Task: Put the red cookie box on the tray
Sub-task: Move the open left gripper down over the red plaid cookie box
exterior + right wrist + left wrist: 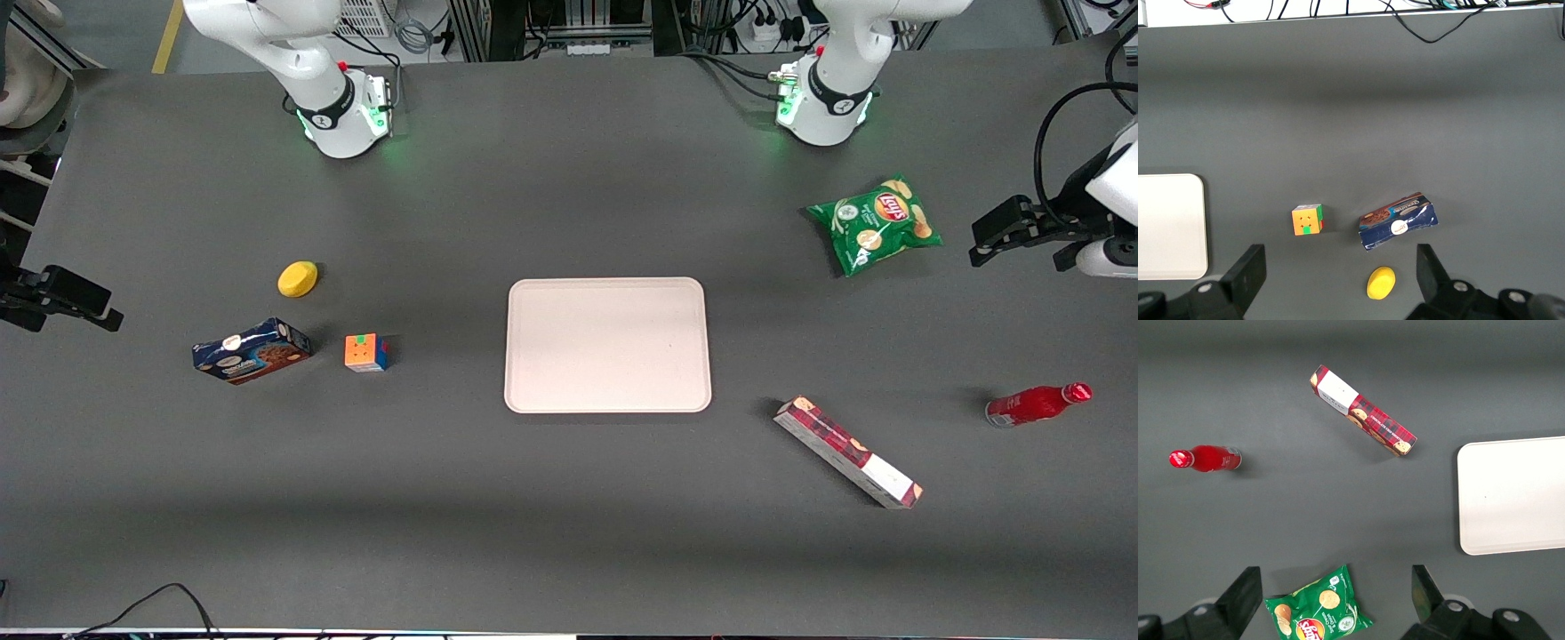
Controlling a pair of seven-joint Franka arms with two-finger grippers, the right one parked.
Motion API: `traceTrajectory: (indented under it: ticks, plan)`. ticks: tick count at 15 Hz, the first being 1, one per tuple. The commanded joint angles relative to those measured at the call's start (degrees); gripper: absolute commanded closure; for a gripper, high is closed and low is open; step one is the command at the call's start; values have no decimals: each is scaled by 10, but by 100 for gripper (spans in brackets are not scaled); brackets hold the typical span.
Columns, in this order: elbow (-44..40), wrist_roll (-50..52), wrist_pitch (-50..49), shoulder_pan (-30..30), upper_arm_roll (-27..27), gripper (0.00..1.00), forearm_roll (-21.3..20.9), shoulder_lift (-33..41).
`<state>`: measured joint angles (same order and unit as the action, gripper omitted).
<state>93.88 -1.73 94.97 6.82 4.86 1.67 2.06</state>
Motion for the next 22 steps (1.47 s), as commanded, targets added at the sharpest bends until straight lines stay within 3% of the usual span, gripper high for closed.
traceTrajectory:
  ticks: [1,11,16,22]
  plan:
    - [-18,-8,-7,-5,-3,0,9,-8]
    - [0,-10,4,-1,-1,0,8,-23]
    - [5,7,71,12,-1,0,10,-77]
    - [-1,176,171,19,-1,0,30,-179]
